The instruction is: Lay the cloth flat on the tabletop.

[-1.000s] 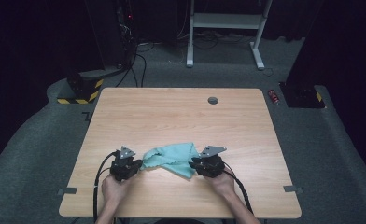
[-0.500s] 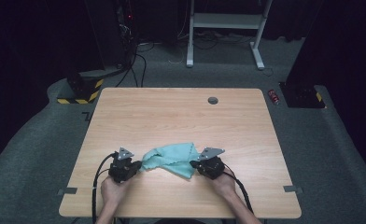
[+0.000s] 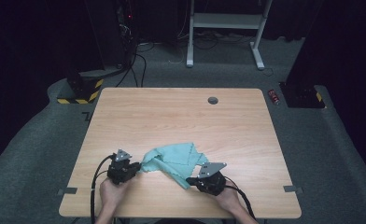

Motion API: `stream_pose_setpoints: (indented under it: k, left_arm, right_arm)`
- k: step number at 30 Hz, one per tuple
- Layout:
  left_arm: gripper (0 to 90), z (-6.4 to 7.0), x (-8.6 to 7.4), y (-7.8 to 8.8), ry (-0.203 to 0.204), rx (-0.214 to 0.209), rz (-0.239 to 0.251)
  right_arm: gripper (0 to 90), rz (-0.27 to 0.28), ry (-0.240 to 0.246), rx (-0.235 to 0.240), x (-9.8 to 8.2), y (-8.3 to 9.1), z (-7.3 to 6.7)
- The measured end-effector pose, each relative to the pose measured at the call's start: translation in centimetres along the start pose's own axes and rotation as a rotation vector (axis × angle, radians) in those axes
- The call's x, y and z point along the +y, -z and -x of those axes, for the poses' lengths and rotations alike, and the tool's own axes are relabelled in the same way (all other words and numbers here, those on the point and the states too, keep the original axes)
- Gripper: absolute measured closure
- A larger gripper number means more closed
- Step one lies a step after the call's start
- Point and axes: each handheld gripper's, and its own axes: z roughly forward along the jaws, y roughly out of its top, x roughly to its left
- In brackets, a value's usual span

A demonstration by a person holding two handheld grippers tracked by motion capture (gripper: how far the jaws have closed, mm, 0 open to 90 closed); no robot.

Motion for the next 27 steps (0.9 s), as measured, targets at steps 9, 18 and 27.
stream_pose_setpoints:
  k: [9, 18, 27]
  left_arm:
    - [54.4, 1.3, 2.7, 0.9, -0.062, 0.0, 0.066]
    - [54.3, 5.9, 8.4, -3.1, -0.226, -0.076, 0.009]
    - [54.4, 9.3, 7.9, -7.1, -0.267, -0.123, -0.049]
  right_arm:
    - [71.0, 0.085, -0.127, -0.06, -0.1, 1.2, 2.5]
    - [72.6, 0.016, -0.226, -0.236, 0.5, 0.3, 5.6]
    - [72.3, -0.027, -0.217, -0.274, 0.7, -1.5, 6.0]
